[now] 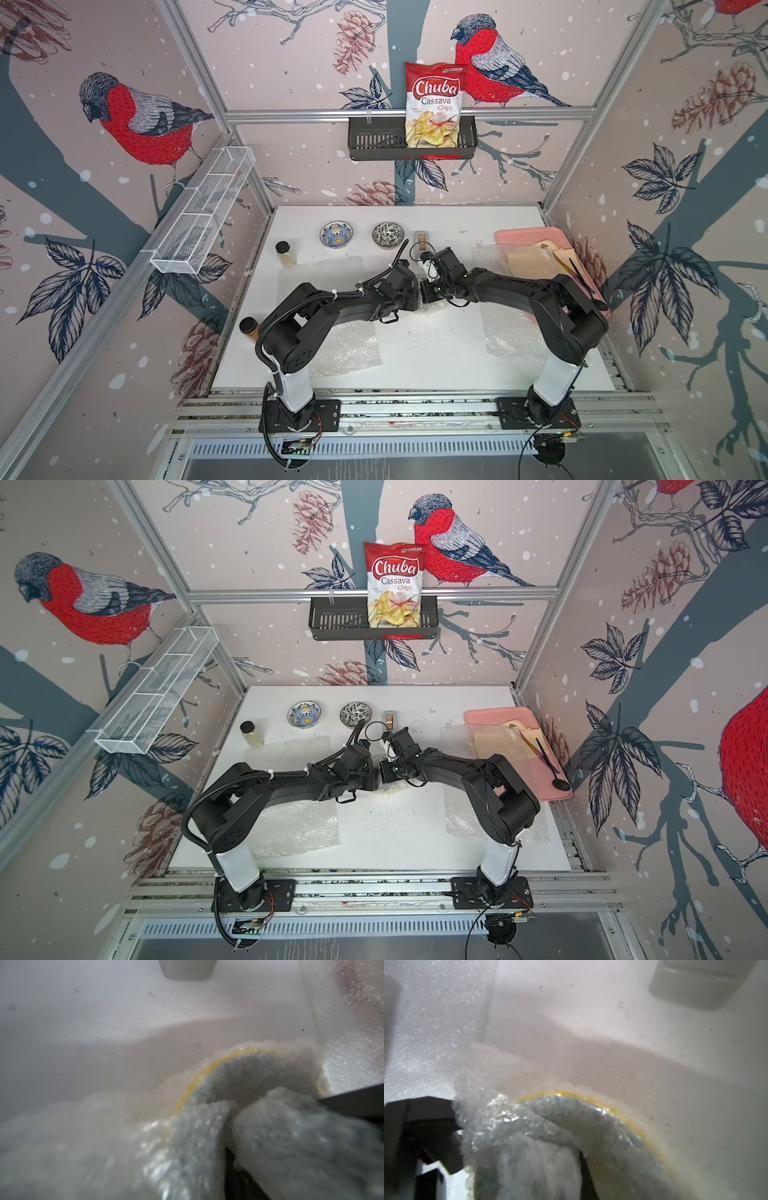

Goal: Wrap bowls in bubble wrap
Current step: Wrap the bowl in bubble wrap.

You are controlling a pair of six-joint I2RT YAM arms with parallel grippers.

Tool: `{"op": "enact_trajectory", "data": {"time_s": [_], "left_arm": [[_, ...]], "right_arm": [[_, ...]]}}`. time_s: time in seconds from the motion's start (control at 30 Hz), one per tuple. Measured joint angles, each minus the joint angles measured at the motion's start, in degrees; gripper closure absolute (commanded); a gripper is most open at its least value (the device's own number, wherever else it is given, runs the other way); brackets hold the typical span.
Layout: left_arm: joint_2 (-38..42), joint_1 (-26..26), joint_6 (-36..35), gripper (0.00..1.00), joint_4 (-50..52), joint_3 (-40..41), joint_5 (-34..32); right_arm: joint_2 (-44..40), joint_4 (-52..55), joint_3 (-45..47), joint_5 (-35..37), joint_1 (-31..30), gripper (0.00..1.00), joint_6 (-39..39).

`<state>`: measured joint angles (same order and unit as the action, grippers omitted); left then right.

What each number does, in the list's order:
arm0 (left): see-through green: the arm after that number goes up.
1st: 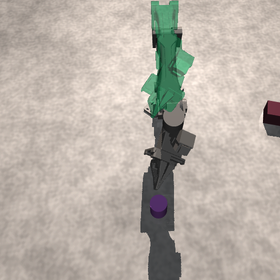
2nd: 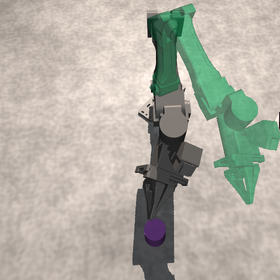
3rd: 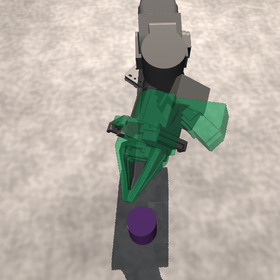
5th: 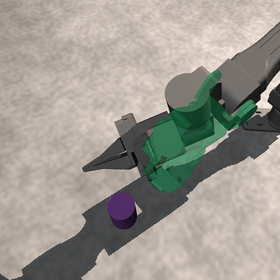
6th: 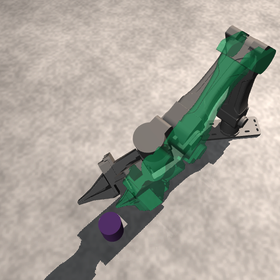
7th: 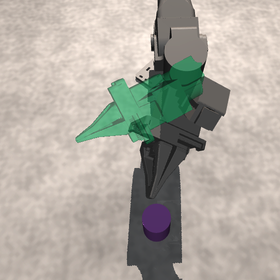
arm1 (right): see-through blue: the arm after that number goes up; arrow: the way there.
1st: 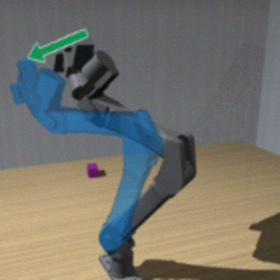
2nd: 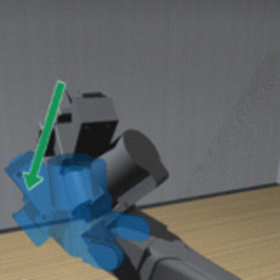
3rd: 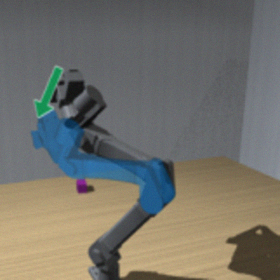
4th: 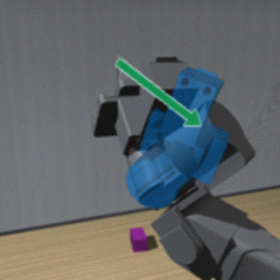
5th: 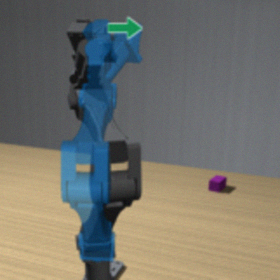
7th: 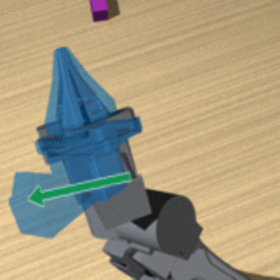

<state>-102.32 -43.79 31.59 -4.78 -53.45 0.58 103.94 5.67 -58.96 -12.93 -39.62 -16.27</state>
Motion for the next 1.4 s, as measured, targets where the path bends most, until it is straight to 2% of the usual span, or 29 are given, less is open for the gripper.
{"op": "enact_trajectory", "data": {"time_s": [0.2,0.37,0.43,0.53,0.6,0.63,0.87,1.07,1.4], "left_arm": [[5.2,0.3,1.9,0.39,0.7,2.4,-1.9],[11.7,3.5,5.2,0.35,-0.9,7.6,-2.0],[13.8,4.2,6.1,0.29,-1.4,9.6,-0.9],[15.6,4.4,7.7,0.27,-3.2,11.8,2.7],[16.3,4.5,8.7,0.19,-4.4,12.9,4.5],[16.6,4.5,9.1,0.05,-5.5,13.6,5.6],[17.6,4.5,12.1,0.05,-11.9,17.6,10.4],[13.2,4.6,13.2,0.07,-14.2,15.7,11.1],[5.7,6.1,12.0,0.2,-13.6,11.2,10.1]], "right_arm": [[2.0,-2.5,0.0,-1.7,0.3,0.97,-0.1],[2.2,-2.8,0.0,-1.9,0.2,0.97,0.0],[2.2,-2.8,0.0,-1.9,0.1,0.96,0.0],[2.2,-2.8,-0.1,-1.9,0.0,0.96,0.0],[2.2,-2.7,-0.2,-1.8,-0.1,0.96,0.0],[2.2,-2.8,-0.2,-1.8,-0.1,0.96,-0.1],[2.6,-2.6,-0.6,-1.8,-0.3,0.96,-0.2],[2.3,-2.9,-0.3,-0.9,-0.8,0.96,0.0],[1.5,-4.4,1.1,-0.5,-1.4,0.95,-0.2]]}}
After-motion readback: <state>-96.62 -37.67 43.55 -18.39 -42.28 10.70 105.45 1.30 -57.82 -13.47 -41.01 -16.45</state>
